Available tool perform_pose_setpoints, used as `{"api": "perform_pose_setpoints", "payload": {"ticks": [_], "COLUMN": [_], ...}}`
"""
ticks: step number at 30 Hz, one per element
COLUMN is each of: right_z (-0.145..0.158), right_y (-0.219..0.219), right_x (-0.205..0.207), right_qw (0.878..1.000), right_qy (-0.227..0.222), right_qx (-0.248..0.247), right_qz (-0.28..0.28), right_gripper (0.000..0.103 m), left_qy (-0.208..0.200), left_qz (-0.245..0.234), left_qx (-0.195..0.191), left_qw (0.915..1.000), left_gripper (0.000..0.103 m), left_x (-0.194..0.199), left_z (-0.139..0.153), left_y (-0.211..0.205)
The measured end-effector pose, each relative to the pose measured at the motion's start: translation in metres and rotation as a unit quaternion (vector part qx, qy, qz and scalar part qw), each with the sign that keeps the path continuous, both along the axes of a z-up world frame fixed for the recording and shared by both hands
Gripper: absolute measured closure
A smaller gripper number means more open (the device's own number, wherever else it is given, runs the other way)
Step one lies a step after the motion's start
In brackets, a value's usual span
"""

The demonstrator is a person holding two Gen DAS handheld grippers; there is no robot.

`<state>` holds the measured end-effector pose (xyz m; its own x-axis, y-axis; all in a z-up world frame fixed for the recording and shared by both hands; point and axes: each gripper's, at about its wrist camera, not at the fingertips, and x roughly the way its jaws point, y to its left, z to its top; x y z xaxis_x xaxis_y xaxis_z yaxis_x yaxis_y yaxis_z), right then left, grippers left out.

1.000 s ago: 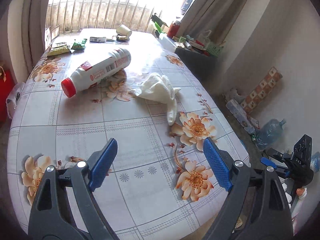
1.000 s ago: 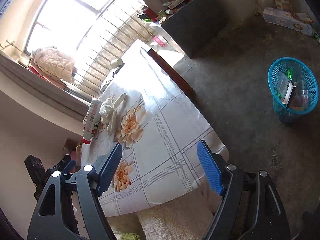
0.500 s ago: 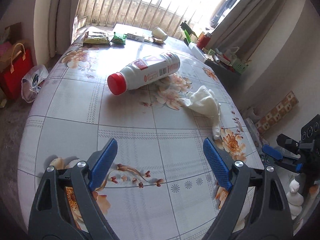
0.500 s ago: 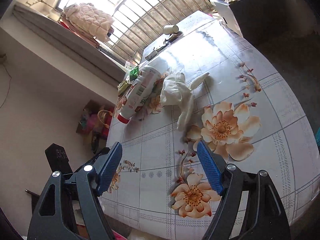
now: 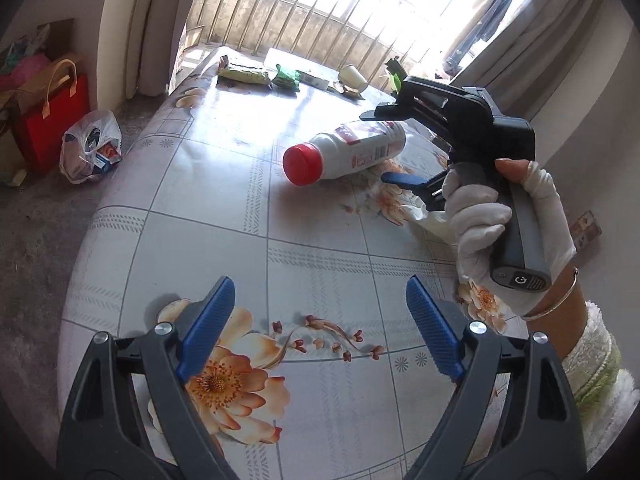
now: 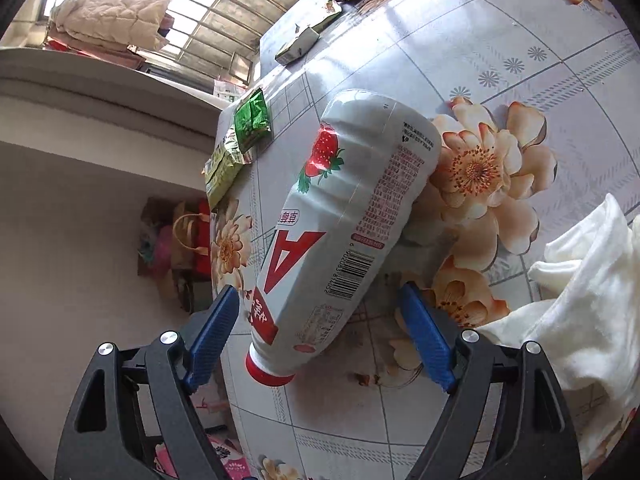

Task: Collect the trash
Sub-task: 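Grasp the white red-capped bottle with the right tool while the left tool grasps the white cloth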

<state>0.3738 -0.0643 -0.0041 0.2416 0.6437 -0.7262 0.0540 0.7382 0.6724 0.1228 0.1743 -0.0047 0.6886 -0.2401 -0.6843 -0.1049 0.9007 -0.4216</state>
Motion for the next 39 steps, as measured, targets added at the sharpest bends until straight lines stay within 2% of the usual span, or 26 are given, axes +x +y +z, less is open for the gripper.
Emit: {"api": "perform_pose_setpoints", "payload": {"ticks": [4, 7, 10, 13, 16, 20, 22, 24, 26, 29, 34, 39], "right_z": [-0.008, -0.003, -0.003, 0.002, 0.005, 0.01, 0.012, 0.014, 0.015, 0.015, 0.013, 0.008], "right_y": [0.022, 0.034, 0.044, 0.056, 0.06, 0.048, 0.031, 0.005, -0.027, -0.084, -0.194, -0.276], "right_x": [0.011, 0.013, 0.009, -0.005, -0.04, -0.115, -0.153, -0.186, -0.212, -0.235, -0.254, -0.258], "right_qw": [1.0, 0.998, 0.996, 0.991, 0.978, 0.951, 0.939, 0.934, 0.935, 0.95, 0.977, 0.986], "right_qy": [-0.002, -0.027, -0.042, -0.058, -0.069, -0.096, -0.113, -0.122, -0.128, -0.123, -0.104, -0.099], "right_qx": [-0.021, -0.06, -0.062, -0.077, -0.089, -0.116, -0.129, -0.139, -0.145, -0.147, -0.149, -0.132], "right_qz": [0.005, 0.012, 0.043, 0.097, 0.173, 0.27, 0.299, 0.307, 0.297, 0.247, 0.11, -0.022], "right_gripper": [0.023, 0.036, 0.038, 0.039, 0.039, 0.039, 0.039, 0.039, 0.039, 0.039, 0.039, 0.039], "left_qy": [0.004, 0.008, 0.012, 0.011, 0.009, 0.006, 0.006, 0.008, 0.011, 0.009, 0.01, 0.014], "left_qz": [0.027, 0.05, 0.072, 0.089, 0.098, 0.093, 0.085, 0.068, 0.045, -0.001, -0.083, -0.157], "left_qx": [0.003, 0.001, -0.002, -0.003, 0.004, 0.005, 0.008, 0.009, 0.011, 0.014, 0.008, 0.017], "left_qw": [0.9996, 0.9987, 0.9973, 0.9959, 0.9952, 0.9956, 0.9964, 0.9976, 0.9989, 0.9999, 0.9965, 0.9873], "left_gripper": [0.02, 0.02, 0.02, 0.02, 0.02, 0.02, 0.02, 0.02, 0.02, 0.02, 0.02, 0.02], "left_x": [-0.007, -0.015, -0.019, -0.022, -0.024, -0.024, -0.018, -0.01, 0.001, 0.02, 0.061, 0.104], "left_z": [-0.004, -0.008, -0.01, -0.009, -0.006, -0.002, 0.0, 0.002, 0.003, 0.007, 0.016, 0.017], "left_y": [0.025, 0.044, 0.059, 0.07, 0.073, 0.068, 0.06, 0.049, 0.032, -0.003, -0.073, -0.153]}}
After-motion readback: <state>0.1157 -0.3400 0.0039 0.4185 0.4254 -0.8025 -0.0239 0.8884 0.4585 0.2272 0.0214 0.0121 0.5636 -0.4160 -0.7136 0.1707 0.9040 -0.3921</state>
